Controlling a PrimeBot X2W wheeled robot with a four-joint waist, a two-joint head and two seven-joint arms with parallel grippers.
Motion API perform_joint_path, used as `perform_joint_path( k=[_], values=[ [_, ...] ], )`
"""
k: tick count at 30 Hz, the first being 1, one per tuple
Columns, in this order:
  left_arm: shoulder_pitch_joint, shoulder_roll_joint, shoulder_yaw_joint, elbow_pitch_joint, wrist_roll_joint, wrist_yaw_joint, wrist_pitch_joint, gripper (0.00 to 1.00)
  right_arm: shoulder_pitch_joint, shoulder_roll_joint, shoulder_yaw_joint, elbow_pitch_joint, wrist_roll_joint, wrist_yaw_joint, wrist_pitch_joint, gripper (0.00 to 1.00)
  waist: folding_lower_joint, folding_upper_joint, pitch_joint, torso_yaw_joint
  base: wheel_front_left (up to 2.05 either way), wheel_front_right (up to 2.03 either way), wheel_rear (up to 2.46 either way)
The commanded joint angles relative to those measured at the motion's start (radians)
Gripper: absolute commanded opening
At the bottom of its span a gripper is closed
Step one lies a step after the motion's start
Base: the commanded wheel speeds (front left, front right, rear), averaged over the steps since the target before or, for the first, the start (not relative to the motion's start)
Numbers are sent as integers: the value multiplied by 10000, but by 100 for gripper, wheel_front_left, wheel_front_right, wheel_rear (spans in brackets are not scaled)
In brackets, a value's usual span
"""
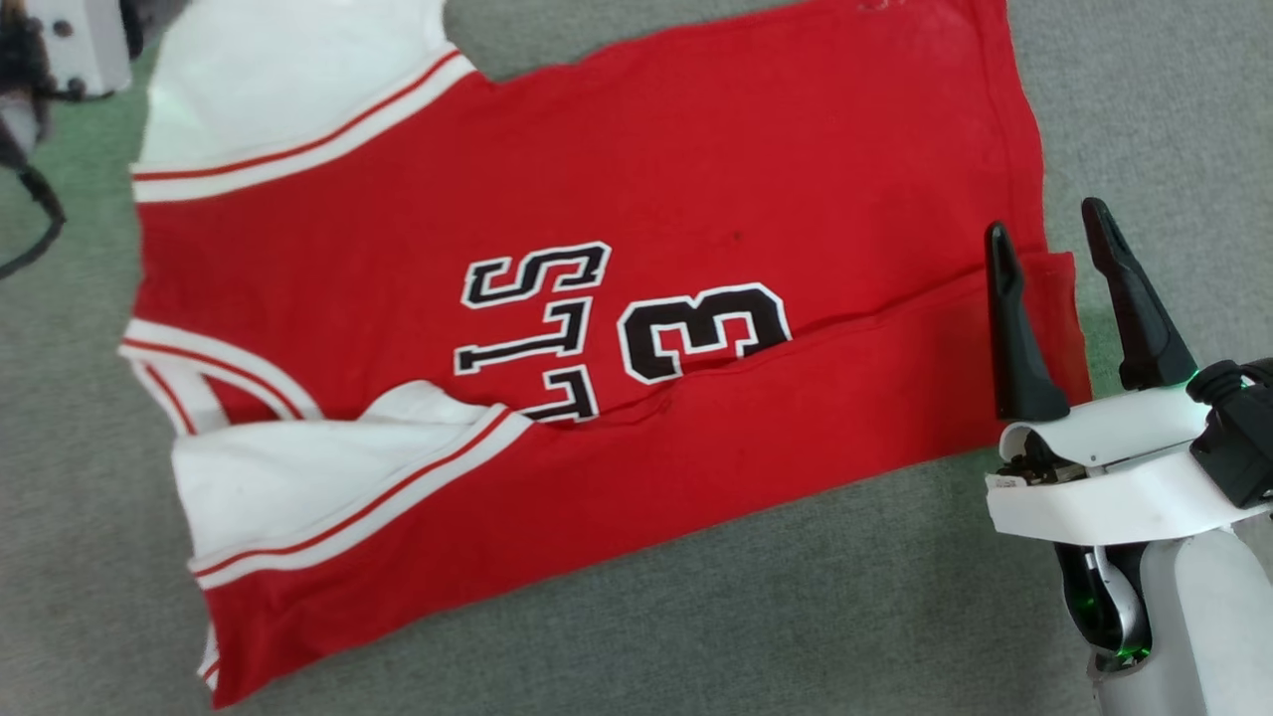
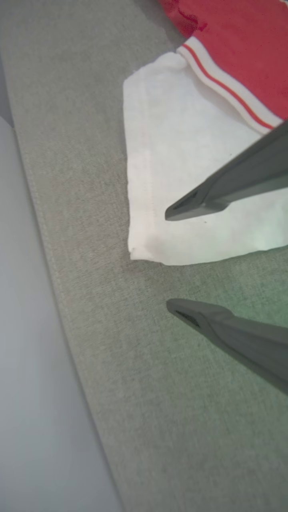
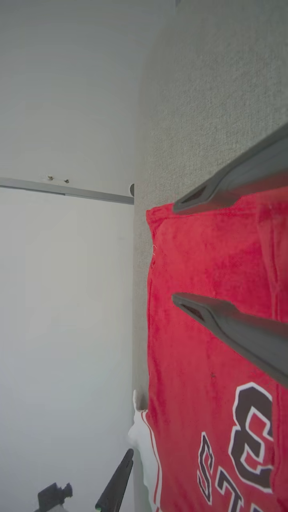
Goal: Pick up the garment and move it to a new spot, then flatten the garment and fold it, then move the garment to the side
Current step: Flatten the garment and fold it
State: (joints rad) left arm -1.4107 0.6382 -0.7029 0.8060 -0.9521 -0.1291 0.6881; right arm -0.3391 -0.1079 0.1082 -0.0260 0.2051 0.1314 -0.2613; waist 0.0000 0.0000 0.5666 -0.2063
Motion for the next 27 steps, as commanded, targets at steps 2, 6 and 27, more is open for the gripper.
perform_joint_path(
  k=[2, 6, 27],
  values=[
    [-31, 179, -173, 59, -332, -22, 557, 100, -36, 25, 88, -49, -1, -16, -45, 100, 0, 0, 338, -334, 0, 0, 0],
    [151, 345, -417, -64, -756, -23, 901, 100, -61, 7, 81, -86, 35, -16, -45, 100, 0, 0, 433, -378, 0, 0, 0],
    [228, 630, -946, -776, -2227, -25, 371, 0, -3273, -3199, 1839, 571, 1805, -16, 2857, 100, 0, 0, 650, -269, 0, 0, 0]
  ],
)
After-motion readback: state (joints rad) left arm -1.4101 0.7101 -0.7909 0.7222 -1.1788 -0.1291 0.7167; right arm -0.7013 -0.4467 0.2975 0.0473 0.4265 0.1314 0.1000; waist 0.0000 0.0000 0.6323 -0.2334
